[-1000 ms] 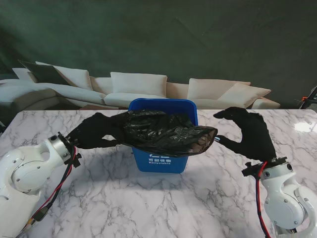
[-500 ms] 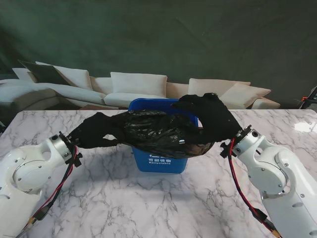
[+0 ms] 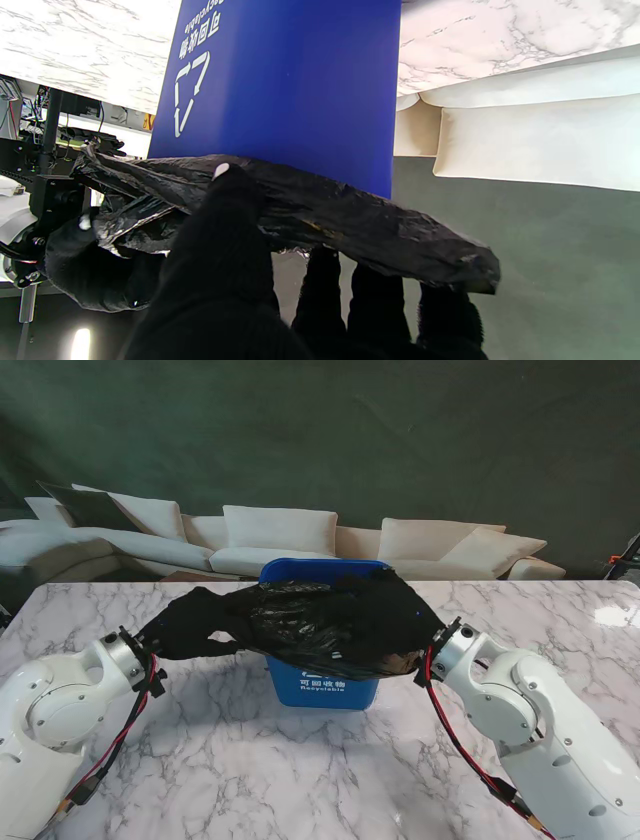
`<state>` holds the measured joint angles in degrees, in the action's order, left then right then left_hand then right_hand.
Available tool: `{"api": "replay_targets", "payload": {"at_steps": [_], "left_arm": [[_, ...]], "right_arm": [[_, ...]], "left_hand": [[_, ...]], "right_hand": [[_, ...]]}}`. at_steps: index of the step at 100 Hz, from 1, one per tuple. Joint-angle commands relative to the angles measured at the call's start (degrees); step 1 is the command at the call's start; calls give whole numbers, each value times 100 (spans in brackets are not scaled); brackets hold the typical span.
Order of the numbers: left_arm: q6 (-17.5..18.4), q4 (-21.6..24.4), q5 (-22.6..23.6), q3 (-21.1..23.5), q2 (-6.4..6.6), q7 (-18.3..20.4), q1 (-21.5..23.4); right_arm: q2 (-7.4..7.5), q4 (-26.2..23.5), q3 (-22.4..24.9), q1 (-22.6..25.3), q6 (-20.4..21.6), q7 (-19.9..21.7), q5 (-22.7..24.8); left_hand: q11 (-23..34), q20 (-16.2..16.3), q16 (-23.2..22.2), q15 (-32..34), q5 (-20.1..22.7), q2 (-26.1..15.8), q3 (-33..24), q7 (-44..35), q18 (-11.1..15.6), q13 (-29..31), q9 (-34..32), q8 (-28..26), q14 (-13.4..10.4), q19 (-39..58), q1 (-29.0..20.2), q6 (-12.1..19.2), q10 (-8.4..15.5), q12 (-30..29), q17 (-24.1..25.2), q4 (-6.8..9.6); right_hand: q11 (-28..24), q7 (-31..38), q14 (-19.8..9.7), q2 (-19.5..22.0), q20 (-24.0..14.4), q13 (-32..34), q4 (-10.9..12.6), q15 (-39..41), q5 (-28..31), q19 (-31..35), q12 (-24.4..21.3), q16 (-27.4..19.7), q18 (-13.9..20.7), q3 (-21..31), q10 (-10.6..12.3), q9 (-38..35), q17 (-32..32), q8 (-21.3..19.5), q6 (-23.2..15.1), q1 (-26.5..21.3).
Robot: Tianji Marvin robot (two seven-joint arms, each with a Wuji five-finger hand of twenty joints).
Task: Fit the garbage bag over the bin
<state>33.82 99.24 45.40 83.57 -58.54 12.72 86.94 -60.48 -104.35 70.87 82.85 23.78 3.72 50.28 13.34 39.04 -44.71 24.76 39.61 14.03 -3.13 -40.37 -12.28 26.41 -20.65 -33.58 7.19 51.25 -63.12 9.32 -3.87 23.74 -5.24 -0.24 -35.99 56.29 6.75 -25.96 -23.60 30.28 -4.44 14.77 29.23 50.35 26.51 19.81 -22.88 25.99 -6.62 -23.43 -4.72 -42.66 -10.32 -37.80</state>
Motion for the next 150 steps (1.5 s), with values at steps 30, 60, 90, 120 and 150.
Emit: {"api": "replay_targets", "payload": {"at_steps": [30,60,90,120,150], "left_arm": [[-28,-24,22,-8,-22,19,58],[-62,-39,17,4,-42,-79,57],[-78,-5,-90,240,-92,-286,171],[72,-74,-117,263,-51,-118,148],[271,-104,-4,336,-121,-584,241]], "right_arm": [[-139,-24,-40,-155,-296,-372,-242],[-283,33,-191,-546,-760,-695,-701],[-317,191,-324,-838,-1192,-612,-890],[-284,256,-353,-855,-1202,-483,-808],[-277,225,-261,-828,-1267,-479,-746]], "left_hand": [[179,131,-48,-58,134,10,-52,-50,-11,27,-53,-65,-60,-113,-19,38,-41,16,37,91],[140,117,-17,-53,-495,3,42,757,-11,-14,149,126,-41,-107,217,-183,-125,-61,31,93],[-108,41,85,-106,-1811,443,303,2021,54,-219,662,314,154,-127,2001,-1024,-482,-230,3,115],[-660,-115,303,-312,-3119,1121,411,4058,87,-438,1201,1611,298,-249,2481,-1093,-626,-690,62,-233],[-102,-93,323,-210,-2146,1132,381,2406,76,-421,984,328,322,-115,2351,-577,-502,-108,-61,-223]], "right_hand": [[-336,637,-175,426,106,479,-888,495,876,105,527,406,-216,1854,436,-691,-23,159,-637,270],[-351,518,-266,486,52,608,-841,674,1349,122,618,537,-175,1727,533,-896,-42,30,-838,161],[-313,489,-245,494,22,576,-841,706,1348,104,632,566,-167,1757,507,-879,-14,-27,-803,148],[-268,475,-239,479,0,595,-832,697,1357,83,628,570,-191,1755,503,-903,-17,-56,-802,148],[-251,464,-231,481,-16,590,-832,690,1346,64,640,577,-200,1755,483,-893,-11,-66,-782,146]]}}
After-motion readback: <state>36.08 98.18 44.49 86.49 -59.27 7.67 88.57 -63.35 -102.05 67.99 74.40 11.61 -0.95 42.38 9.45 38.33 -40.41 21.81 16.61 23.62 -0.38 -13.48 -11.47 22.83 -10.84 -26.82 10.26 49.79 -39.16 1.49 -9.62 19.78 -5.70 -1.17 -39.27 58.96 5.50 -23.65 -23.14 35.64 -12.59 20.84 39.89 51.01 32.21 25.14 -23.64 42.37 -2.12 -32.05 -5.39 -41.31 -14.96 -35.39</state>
